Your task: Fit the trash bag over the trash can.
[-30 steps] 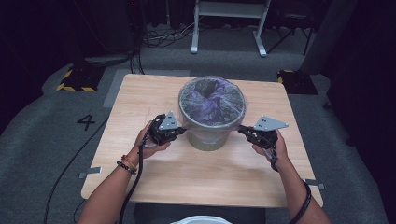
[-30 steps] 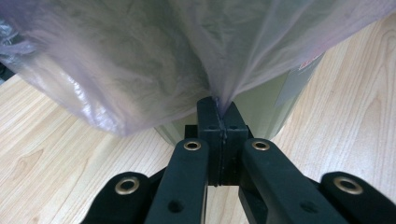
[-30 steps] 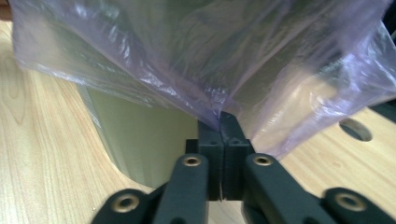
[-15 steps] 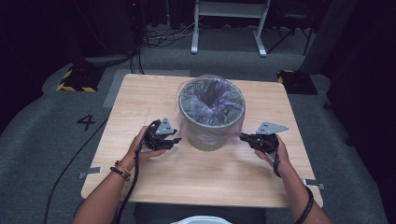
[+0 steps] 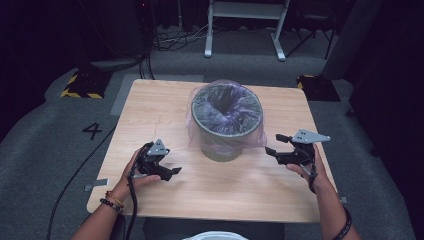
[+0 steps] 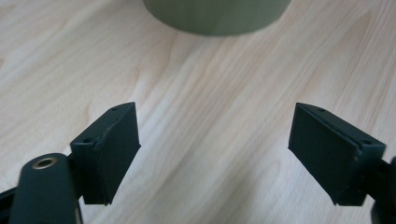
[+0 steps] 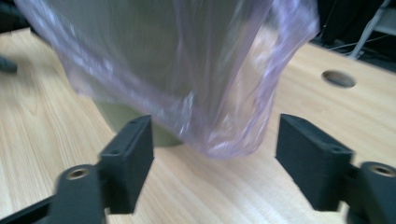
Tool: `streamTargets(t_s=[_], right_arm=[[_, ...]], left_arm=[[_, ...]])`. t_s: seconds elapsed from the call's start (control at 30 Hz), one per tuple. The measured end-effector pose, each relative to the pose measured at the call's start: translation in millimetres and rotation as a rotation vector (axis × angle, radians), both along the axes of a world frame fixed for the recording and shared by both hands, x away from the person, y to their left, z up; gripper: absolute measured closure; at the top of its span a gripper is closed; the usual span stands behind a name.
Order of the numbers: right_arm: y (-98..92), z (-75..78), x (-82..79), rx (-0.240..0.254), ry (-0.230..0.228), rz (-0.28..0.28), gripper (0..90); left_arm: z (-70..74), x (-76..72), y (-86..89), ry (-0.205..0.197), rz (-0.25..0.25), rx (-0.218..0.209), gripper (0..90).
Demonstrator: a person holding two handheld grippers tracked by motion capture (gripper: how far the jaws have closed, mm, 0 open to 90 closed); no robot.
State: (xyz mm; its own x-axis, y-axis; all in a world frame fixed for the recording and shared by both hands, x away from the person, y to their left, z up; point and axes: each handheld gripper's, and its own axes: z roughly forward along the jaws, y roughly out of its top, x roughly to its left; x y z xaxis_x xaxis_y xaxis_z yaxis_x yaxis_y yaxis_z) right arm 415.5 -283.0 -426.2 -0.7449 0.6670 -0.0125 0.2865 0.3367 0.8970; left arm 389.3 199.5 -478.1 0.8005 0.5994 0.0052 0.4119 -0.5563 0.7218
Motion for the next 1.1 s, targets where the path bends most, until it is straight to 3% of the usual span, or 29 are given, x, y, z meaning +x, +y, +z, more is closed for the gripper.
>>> streamTargets(t_s=[0.03, 0.07, 0.13, 0.2, 0.3, 0.4, 0.43, 0.47, 0.5, 0.53, 0.6, 0.8, 0.87, 0.9, 1.0, 1.1], right_arm=[[0.0, 0.0, 0.0, 0.0, 0.0, 0.0, 26.9], [-2.9, 10.5, 1.0, 0.015, -0.009, -0.009, 26.2], [-3.9, 15.8, 1.7, 0.025, -0.017, -0.015, 24.9], [-4.6, 32.2, 3.0, 0.055, -0.04, 0.01, 23.7], [-2.8, 44.4, 3.3, 0.043, -0.066, 0.007, 23.8], [4.6, 70.1, 4.9, 0.035, -0.11, 0.028, 24.5], [4.6, 70.1, 4.9, 0.035, -0.11, 0.028, 24.5], [11.4, 83.2, 6.3, 0.022, -0.129, 0.038, 25.1], [11.4, 83.2, 6.3, 0.022, -0.129, 0.038, 25.1], [20.5, 96.0, 8.4, 0.011, -0.145, 0.056, 26.2], [31.4, 107.2, 12.3, 0.004, -0.151, 0.075, 26.7], [64.8, 125.4, 25.7, -0.046, -0.129, 0.117, 26.8], [84.0, 129.3, 34.7, -0.096, -0.112, 0.122, 27.0], [84.0, 129.3, 34.7, -0.096, -0.112, 0.122, 27.0], [105.8, 127.0, 47.4, -0.15, -0.052, 0.129, 27.2], [114.6, 123.9, 52.6, -0.188, -0.031, 0.13, 27.1]], left_arm=[[0.0, 0.0, 0.0, 0.0, 0.0, 0.0, 16.0], [-3.5, -0.1, 0.0, 0.028, 0.006, 0.009, 16.0], [-4.7, -0.4, 0.6, 0.03, 0.006, 0.009, 16.3], [-7.3, -2.1, 0.2, 0.026, -0.001, 0.007, 16.7], [-9.3, -3.5, -0.3, 0.031, -0.008, 0.004, 16.9], [-14.7, -5.6, -2.2, 0.033, -0.014, 0.033, 16.8], [-14.7, -5.6, -2.2, 0.033, -0.014, 0.033, 16.8], [-16.3, -6.0, -2.6, 0.035, -0.014, 0.034, 16.8], [-17.4, -6.2, -3.0, 0.041, -0.015, 0.037, 16.8], [-19.1, -5.9, -3.8, 0.041, -0.011, 0.035, 16.7], [-20.4, -5.7, -4.3, 0.049, -0.011, 0.027, 16.7], [-23.9, -6.6, -3.1, 0.036, -0.017, 0.005, 15.8], [-25.5, -7.3, -2.9, 0.022, -0.021, 0.001, 14.9], [-25.5, -7.3, -2.9, 0.022, -0.021, 0.001, 14.8], [-25.5, -7.1, -2.9, 0.022, -0.024, 0.001, 14.8], [-25.5, -7.0, -2.8, 0.021, -0.024, 0.002, 14.8]])
